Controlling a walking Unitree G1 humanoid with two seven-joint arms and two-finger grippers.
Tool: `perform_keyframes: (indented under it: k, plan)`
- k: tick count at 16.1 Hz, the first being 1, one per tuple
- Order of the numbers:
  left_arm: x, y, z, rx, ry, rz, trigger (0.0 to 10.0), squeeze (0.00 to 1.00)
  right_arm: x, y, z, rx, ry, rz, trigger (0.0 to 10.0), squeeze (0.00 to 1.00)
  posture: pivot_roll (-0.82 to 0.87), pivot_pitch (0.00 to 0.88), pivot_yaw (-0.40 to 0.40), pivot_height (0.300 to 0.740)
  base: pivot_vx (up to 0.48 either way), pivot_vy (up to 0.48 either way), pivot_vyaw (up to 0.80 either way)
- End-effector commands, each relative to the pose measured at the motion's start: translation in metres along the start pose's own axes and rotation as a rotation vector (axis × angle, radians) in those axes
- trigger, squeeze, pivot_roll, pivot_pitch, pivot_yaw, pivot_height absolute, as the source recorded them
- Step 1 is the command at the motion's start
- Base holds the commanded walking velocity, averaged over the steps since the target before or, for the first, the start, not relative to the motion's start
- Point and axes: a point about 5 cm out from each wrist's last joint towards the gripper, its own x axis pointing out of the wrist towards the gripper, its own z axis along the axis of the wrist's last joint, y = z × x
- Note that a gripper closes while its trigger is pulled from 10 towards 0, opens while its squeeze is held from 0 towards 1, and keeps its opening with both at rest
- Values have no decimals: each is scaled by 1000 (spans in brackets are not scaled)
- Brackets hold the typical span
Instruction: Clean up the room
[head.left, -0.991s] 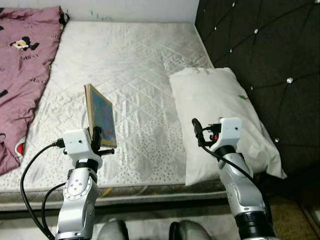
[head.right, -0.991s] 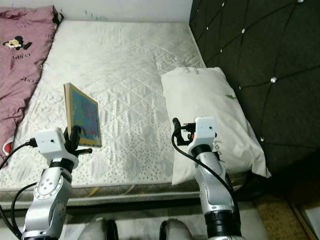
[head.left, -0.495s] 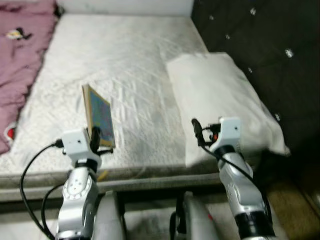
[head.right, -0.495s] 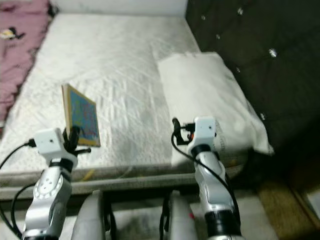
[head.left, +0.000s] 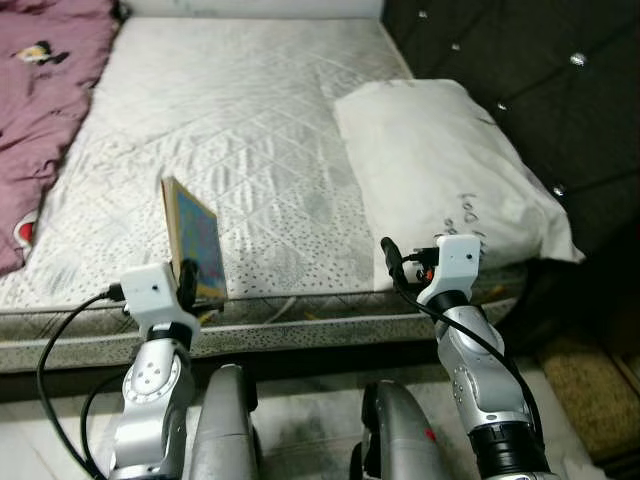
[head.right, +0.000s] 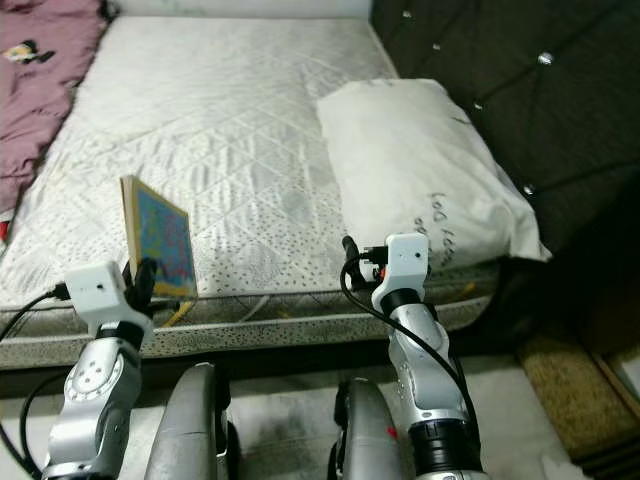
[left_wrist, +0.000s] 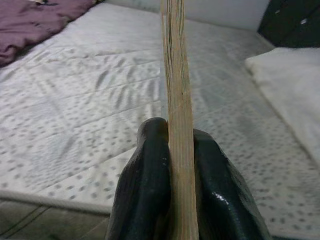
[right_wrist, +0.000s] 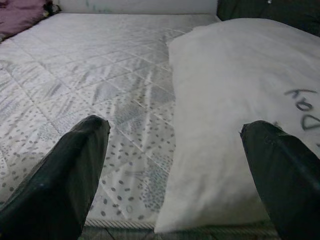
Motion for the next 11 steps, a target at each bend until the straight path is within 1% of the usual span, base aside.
perform_keyframes:
  k: [1, 4, 7, 11]
  plan:
    - [2, -6, 9, -7, -40, -28, 10000, 0, 1, -1, 2, -2, -9, 7, 10000, 0, -57, 123, -21, 605, 0, 0, 0]
    - [1, -6, 9, -13, -39, -29, 10000, 0, 1, -1, 2, -9, -10, 6, 10000, 0, -58, 124, -21, 580, 0, 0, 0]
    - [1, -8, 10, -24, -52, -39, 10000, 0, 1, -1, 1, -18, -6, 5, 10000, 0, -59, 124, -21, 580, 0, 0, 0]
    - [1, -9, 12, -34, -64, -53, 10000, 0, 2, -2, 2, -21, -8, 3, 10000, 0, -60, 124, -22, 580, 300, 0, 0]
